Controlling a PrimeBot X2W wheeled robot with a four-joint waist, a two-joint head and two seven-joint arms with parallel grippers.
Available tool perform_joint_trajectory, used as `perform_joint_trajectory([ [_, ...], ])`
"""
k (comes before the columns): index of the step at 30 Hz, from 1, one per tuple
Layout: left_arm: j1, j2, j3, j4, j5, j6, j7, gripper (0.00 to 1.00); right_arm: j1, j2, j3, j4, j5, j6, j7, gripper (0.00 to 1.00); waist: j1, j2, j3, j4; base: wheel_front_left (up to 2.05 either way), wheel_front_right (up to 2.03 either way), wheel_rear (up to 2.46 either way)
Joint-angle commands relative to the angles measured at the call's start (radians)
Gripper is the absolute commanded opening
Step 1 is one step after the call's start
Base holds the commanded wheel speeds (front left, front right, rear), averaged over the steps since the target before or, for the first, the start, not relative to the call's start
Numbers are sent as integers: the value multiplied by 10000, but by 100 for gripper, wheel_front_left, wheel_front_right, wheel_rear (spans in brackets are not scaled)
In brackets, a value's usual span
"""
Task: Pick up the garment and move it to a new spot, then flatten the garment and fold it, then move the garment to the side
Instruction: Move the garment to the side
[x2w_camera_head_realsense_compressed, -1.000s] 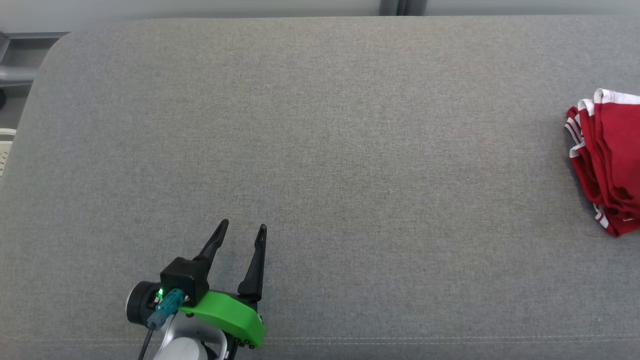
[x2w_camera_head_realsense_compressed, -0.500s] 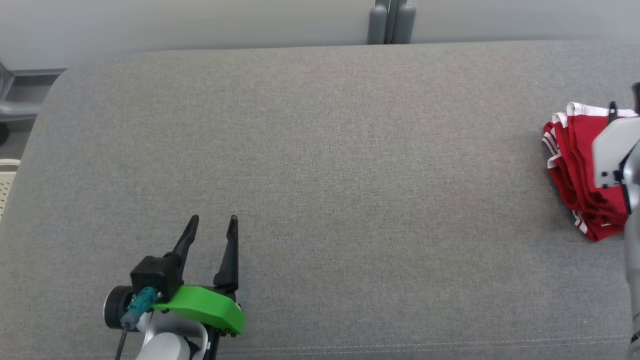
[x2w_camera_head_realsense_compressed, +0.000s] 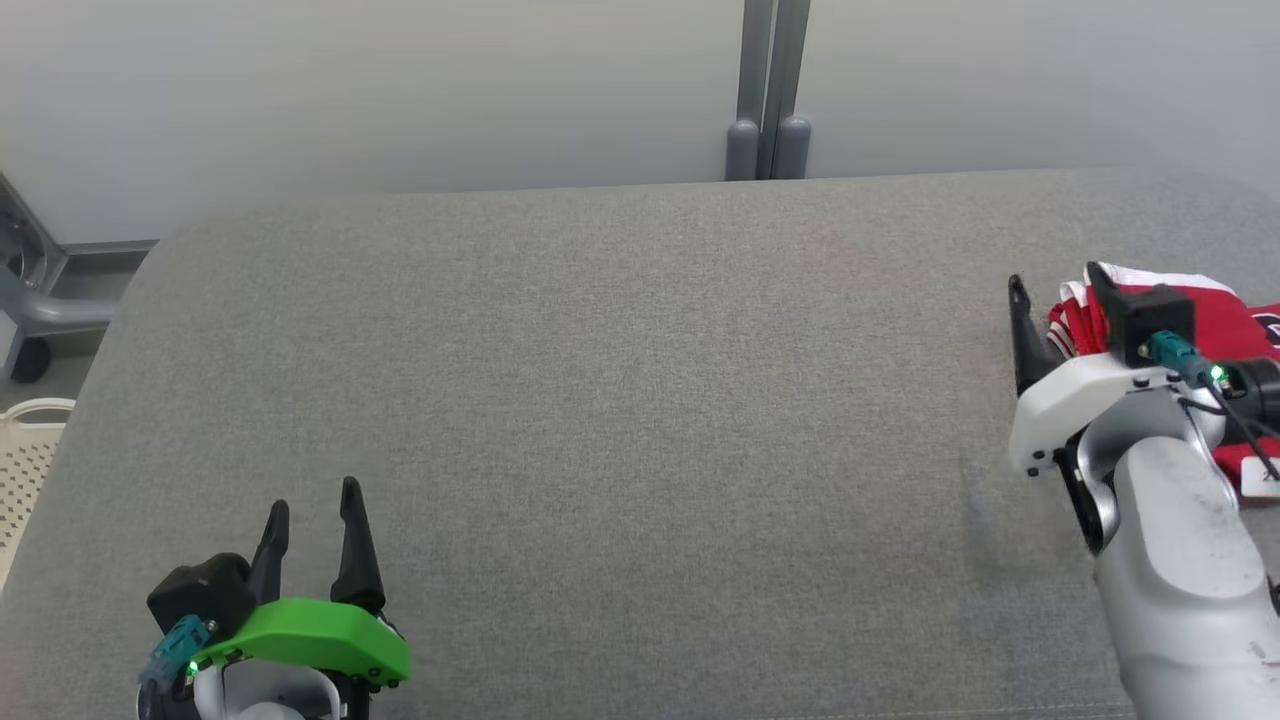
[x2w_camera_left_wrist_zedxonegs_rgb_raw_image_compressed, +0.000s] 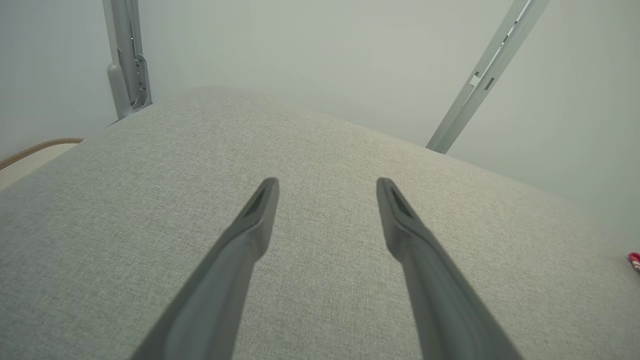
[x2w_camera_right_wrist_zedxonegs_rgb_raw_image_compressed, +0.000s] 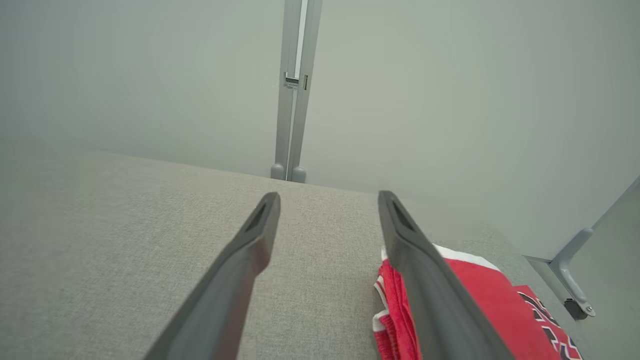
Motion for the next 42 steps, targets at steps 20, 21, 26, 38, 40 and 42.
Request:
perform_joint_trajectory([
  [20,519,492,464,537,460,-306,-347,100,3525,819,785,-2307,2364,-17,-401,100,0,0,-735,230,0,0,0],
  [21,577,452,545,477,449,-436,-361,100,3634,824,872,-2381,2543,-17,-434,100,0,0,-752,235,0,0,0],
  [26,918,175,1174,76,854,-893,-345,100,4112,827,1309,-2602,2963,-15,-369,100,0,0,-753,283,0,0,0],
  [38,1442,-262,1734,433,2145,-1686,-349,100,4855,830,1385,-2767,2842,-15,-291,100,0,0,-717,248,0,0,0],
  [40,1516,-275,1793,425,2396,-1660,-349,100,4902,830,1351,-2818,2602,-15,-355,100,0,0,-716,226,0,0,0],
  [42,1536,-305,1835,393,2497,-1658,-349,100,4938,830,1333,-2848,2496,-15,-405,100,0,0,-712,219,0,0,0],
])
